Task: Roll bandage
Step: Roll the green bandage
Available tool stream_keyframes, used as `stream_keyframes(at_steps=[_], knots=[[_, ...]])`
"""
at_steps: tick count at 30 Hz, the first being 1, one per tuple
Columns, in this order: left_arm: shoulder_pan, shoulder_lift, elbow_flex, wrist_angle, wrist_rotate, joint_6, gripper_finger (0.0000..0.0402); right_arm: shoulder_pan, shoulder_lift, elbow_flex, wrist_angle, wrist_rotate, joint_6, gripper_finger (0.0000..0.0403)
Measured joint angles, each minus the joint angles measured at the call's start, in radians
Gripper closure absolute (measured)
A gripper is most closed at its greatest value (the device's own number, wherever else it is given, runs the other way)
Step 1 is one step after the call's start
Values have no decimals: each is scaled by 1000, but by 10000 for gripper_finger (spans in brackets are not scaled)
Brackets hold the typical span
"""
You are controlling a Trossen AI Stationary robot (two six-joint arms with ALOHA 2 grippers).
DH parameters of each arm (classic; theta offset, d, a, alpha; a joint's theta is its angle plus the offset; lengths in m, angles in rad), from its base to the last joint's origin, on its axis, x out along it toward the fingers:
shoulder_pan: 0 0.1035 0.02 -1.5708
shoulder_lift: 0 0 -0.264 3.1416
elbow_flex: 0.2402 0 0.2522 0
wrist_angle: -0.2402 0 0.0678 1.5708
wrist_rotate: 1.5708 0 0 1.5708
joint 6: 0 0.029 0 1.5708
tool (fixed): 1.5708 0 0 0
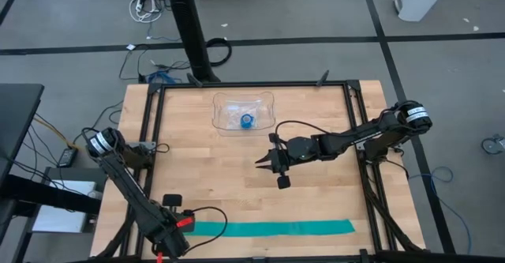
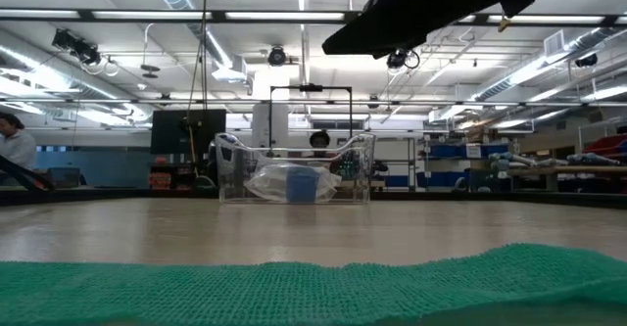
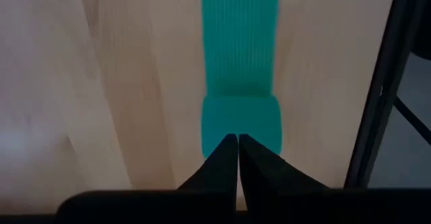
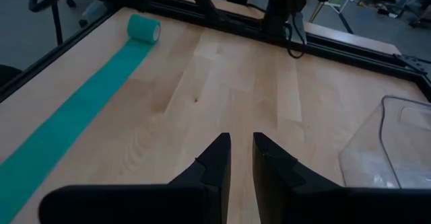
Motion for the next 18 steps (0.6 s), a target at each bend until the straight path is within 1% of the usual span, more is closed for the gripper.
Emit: stream_keyframes(at_steps=[8, 15, 18], knots=[[-38, 33, -1, 32, -64, -13, 378, 0, 0, -25, 39, 0, 5, 351], [-102, 33, -1, 39, -115, -98, 378, 0, 0, -28, 47, 0, 6, 351], [-141, 26, -1, 22, -158, -172, 378, 0, 0, -28, 47, 0, 9, 351]])
